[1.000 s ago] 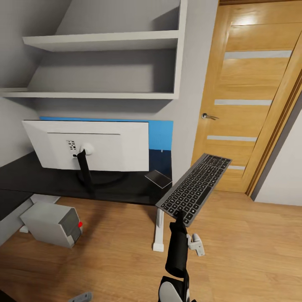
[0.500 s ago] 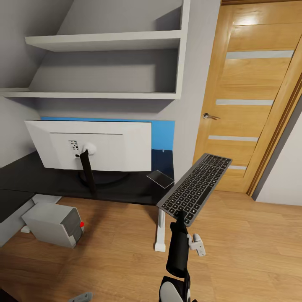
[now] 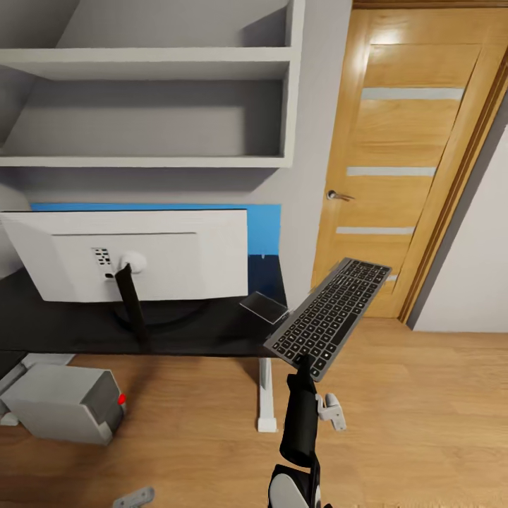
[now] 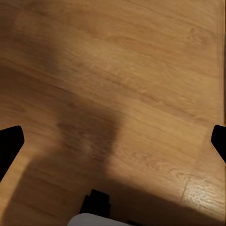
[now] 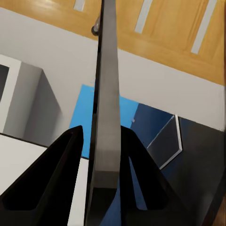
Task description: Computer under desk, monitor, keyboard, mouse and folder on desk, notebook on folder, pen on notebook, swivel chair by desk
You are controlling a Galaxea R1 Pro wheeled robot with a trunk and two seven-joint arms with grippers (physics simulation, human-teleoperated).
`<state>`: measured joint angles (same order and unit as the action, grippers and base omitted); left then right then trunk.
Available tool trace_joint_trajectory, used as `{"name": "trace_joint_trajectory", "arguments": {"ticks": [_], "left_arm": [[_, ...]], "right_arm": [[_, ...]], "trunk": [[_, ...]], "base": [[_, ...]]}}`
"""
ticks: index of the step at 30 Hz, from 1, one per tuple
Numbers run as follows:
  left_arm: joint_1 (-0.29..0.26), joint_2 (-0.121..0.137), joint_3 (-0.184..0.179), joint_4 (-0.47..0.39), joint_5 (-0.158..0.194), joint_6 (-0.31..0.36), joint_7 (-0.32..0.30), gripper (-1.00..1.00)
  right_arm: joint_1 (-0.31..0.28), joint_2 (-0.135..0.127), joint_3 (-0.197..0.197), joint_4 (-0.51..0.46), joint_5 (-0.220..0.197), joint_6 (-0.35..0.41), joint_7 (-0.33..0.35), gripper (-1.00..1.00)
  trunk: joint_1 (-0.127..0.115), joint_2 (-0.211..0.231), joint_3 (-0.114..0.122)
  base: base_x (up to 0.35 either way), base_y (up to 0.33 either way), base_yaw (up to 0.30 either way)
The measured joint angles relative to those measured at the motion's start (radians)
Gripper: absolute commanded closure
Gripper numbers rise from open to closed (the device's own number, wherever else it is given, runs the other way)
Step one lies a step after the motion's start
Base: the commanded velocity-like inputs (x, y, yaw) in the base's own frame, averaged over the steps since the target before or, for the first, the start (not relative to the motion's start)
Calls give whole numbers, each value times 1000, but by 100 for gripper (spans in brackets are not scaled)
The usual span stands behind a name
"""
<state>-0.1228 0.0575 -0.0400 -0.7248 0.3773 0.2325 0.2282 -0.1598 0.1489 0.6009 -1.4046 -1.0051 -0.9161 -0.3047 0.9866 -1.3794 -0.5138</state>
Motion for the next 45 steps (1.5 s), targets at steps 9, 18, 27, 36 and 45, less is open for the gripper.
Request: {"name": "trace_joint_trajectory", "arguments": {"ticks": [9, 18, 27, 36, 45], "left_arm": [[0, 1, 0, -1, 0, -3, 1, -100], [0, 2, 1, -1, 1, -3, 1, -100], [0, 1, 1, 0, 0, -4, -1, -100], [0, 1, 2, 0, -1, -5, -1, -100], [0, -24, -4, 0, -2, -5, 2, -100]], "right_arm": [[0, -2, 2, 4, -3, 1, -1, 100], [0, 0, 3, 26, -5, 2, 0, 100], [0, 1, 2, 33, -1, 3, 0, 100], [0, -2, 1, 54, 0, 6, 15, 100], [0, -13, -4, 56, 17, -2, 27, 100]], "trunk": [[0, 0, 0], [0, 0, 0], [0, 0, 0], [0, 0, 0], [0, 0, 0]], "base": [[3, 180, -102], [0, 305, -1], [0, 183, 0], [0, 5, 0], [0, 0, 0]]}}
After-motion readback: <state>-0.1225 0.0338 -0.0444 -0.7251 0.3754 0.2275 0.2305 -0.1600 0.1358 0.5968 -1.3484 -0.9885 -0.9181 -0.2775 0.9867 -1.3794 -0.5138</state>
